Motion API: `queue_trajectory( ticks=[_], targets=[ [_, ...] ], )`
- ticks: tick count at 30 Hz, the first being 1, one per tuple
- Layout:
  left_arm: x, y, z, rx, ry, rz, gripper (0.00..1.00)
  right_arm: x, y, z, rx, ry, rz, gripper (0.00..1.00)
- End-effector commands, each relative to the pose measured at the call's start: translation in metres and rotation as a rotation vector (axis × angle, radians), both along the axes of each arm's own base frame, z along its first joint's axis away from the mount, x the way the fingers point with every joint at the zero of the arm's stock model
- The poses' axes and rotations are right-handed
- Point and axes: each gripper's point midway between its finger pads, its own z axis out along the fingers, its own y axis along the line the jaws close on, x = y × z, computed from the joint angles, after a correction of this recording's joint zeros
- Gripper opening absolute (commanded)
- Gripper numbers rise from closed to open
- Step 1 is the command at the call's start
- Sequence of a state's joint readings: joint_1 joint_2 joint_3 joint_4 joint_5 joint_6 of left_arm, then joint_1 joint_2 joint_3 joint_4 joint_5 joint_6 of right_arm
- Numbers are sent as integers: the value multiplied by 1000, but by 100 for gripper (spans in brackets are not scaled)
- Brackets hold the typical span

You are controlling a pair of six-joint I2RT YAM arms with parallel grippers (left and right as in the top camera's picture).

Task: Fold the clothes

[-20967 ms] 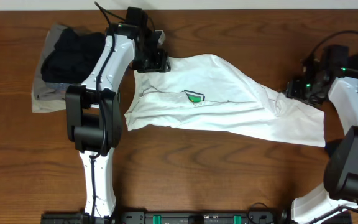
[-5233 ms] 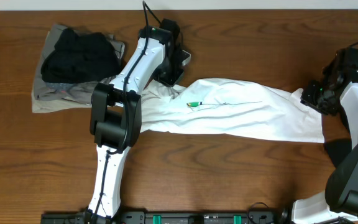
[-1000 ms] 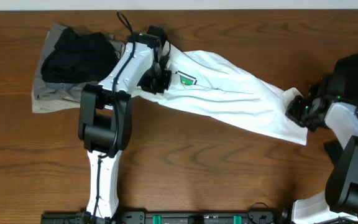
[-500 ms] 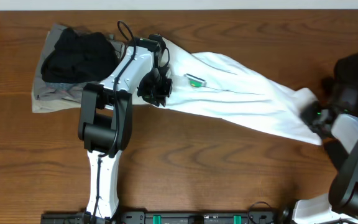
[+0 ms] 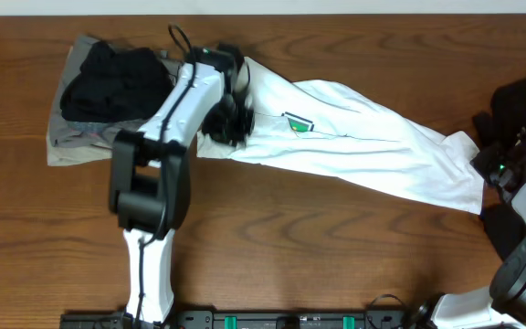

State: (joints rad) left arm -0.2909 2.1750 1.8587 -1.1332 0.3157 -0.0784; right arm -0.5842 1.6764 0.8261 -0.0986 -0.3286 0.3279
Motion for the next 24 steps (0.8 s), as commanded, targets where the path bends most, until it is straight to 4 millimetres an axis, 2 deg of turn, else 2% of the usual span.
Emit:
queue_trajectory(
  ticks=[1,3,5,7,9,12,16,18,20,22,24],
  targets=[
    [37,-13,73,-90,-271,-6,22,20,6,62,-25,-143,86,7],
    [60,-20,86,-123,-386,-16,22,18,8,79,-28,-151,86,8],
    [80,-26,87,-142,-466,-42,23,15,17,92,-13,-157,104,9],
    [94,-31,77,-151,-495,-43,27,11,29,99,17,-163,133,10],
    [108,-35,59,-154,-506,-43,28,9,43,102,61,-168,173,11],
    [124,-39,33,-152,-521,-55,35,7,65,100,125,-156,230,15],
    [148,-43,9,-156,-578,-52,57,4,90,96,146,-134,323,20],
    [160,-42,-2,-141,-612,-43,61,3,102,94,150,-119,357,21],
    [164,-40,-17,-127,-609,-38,64,3,111,93,153,-110,384,21],
    [158,-39,-35,-117,-560,-36,63,4,119,92,157,-105,404,21],
    [143,-35,-50,-95,-479,-40,54,5,123,92,156,-105,415,22]
  ],
)
